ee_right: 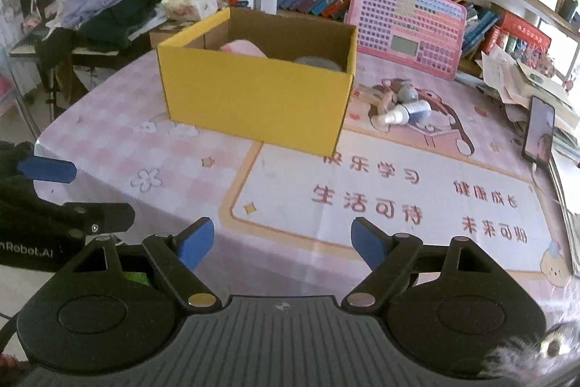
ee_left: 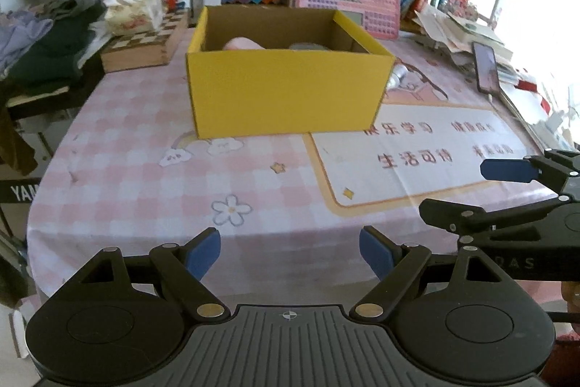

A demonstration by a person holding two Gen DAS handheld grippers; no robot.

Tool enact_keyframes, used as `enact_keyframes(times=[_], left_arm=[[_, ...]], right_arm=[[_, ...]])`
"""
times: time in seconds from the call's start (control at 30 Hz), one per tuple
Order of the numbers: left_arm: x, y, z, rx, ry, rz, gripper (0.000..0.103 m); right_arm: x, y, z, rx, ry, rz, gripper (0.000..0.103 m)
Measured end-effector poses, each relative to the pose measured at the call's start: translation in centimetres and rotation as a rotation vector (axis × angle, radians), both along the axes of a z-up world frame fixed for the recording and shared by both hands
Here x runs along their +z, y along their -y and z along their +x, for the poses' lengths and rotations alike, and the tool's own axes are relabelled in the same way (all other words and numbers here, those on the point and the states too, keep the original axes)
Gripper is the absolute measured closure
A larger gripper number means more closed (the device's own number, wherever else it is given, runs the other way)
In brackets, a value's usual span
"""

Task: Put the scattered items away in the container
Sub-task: 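Withdraw both tools up and away from the yellow box, then move both tools back toward the white bottles and tube on the table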

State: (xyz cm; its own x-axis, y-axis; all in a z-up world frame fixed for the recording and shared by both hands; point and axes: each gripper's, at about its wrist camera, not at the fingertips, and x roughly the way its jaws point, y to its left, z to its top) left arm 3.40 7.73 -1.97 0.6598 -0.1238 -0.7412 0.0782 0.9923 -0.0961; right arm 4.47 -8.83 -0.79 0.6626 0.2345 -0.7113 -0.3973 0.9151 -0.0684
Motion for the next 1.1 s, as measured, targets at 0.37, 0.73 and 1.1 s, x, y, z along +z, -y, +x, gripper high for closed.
enact_keyframes(times=[0.37, 0.73, 1.1], left_arm=[[-0.8, 2.0, 0.2, -0.058, -0.03, 0.013, 0.017], [-1.2, 3.6, 1.3, -0.105, -0.044, 0.015, 0.017], [-1.6, 5.2, 2.3, -0.14, -0.055, 0.018, 0.017]], right_arm=[[-0.6, 1.9, -0.6, -0.051, -0.031, -0.012, 0.019], [-1.1, 3.4, 0.1, -0.096, -0.058, -0.014, 0.018], [-1.6, 5.2, 1.0, -0.129, -0.075, -0.011, 0.017]])
